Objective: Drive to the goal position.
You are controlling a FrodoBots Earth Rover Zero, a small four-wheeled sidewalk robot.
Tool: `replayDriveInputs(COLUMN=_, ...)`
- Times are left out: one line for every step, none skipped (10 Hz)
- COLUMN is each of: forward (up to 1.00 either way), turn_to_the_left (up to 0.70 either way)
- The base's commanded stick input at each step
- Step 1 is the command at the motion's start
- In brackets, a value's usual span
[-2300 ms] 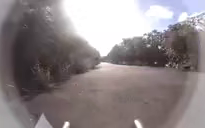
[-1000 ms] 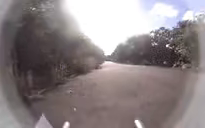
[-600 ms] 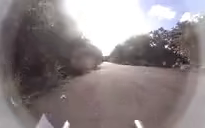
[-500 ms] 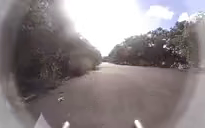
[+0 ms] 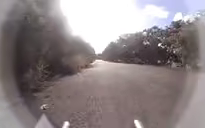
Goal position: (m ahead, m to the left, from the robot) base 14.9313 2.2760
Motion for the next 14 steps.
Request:
replayDriveInputs(forward=0.7, turn_to_the_left=0.0)
replayDriveInputs(forward=0.7, turn_to_the_left=0.0)
replayDriveInputs(forward=0.7, turn_to_the_left=0.0)
replayDriveInputs(forward=0.7, turn_to_the_left=0.0)
replayDriveInputs(forward=0.7, turn_to_the_left=0.0)
replayDriveInputs(forward=0.7, turn_to_the_left=0.0)
replayDriveInputs(forward=0.7, turn_to_the_left=0.0)
replayDriveInputs(forward=0.7, turn_to_the_left=0.0)
replayDriveInputs(forward=0.7, turn_to_the_left=0.0)
replayDriveInputs(forward=0.7, turn_to_the_left=0.0)
replayDriveInputs(forward=0.7, turn_to_the_left=0.0)
replayDriveInputs(forward=0.7, turn_to_the_left=0.0)
replayDriveInputs(forward=0.7, turn_to_the_left=0.0)
replayDriveInputs(forward=0.7, turn_to_the_left=-0.03)
